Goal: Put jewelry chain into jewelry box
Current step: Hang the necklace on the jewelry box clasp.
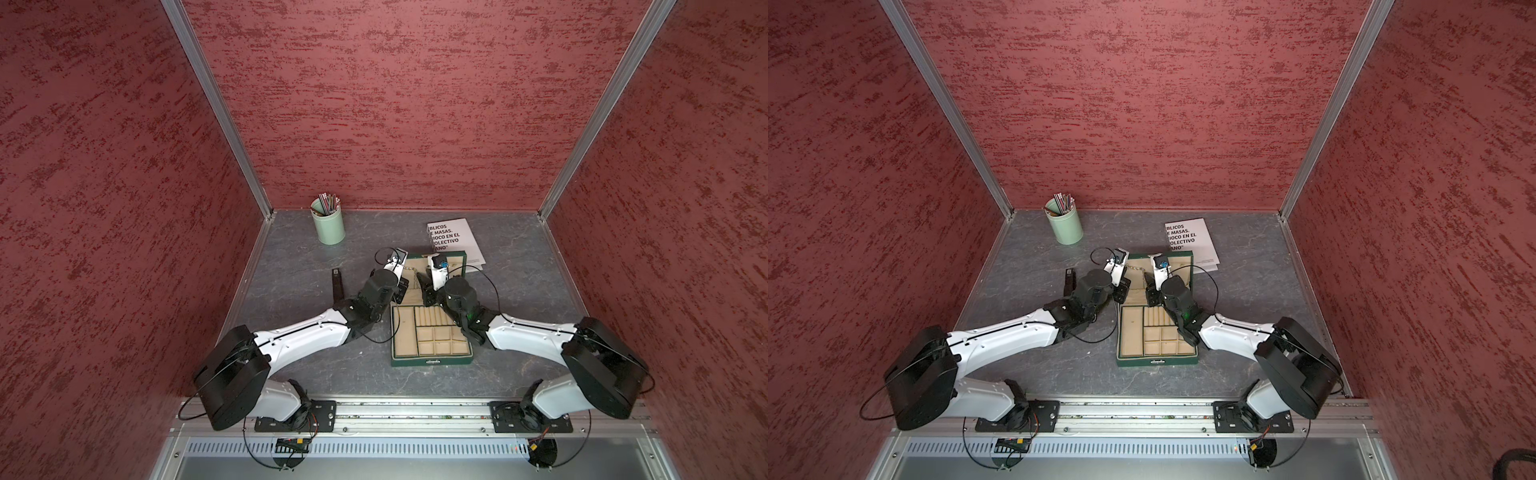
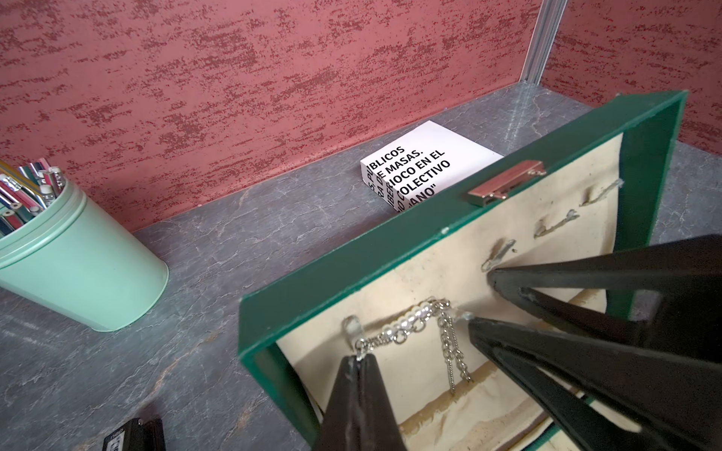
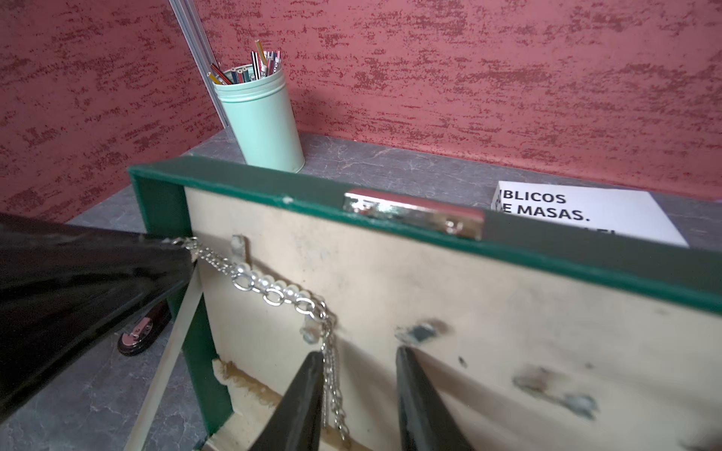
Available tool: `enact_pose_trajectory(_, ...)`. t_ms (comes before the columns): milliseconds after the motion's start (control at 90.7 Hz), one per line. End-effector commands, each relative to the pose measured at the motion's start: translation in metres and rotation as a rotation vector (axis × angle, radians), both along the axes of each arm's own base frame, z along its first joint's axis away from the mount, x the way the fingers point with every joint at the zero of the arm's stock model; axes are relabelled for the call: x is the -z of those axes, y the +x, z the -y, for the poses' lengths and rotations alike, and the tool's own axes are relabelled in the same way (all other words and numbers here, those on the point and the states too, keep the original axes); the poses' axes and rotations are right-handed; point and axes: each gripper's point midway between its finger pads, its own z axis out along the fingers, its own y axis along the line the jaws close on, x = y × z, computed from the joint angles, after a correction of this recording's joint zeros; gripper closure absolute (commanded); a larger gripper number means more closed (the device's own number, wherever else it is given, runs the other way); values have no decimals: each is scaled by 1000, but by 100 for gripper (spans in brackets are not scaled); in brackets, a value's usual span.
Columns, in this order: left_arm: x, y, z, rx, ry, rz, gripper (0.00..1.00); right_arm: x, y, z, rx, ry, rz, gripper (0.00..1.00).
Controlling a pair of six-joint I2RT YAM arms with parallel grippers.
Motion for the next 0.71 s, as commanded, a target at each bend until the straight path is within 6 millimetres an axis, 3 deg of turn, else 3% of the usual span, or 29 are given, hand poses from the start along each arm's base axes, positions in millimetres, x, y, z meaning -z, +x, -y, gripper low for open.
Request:
enact_pose_trajectory(0,4,-5,-2,-5,19,-5,100,-4,-8,11,0,-16,-16,57)
enact_pose_trajectory(320,24,-15,-8,-28,59,-53,100,-22,-26,37,38,-15,-1,52)
enact_pose_trajectory(694,46,-33,-4,-9,80,-104,100,-23,-28,44,63,-20,8,52)
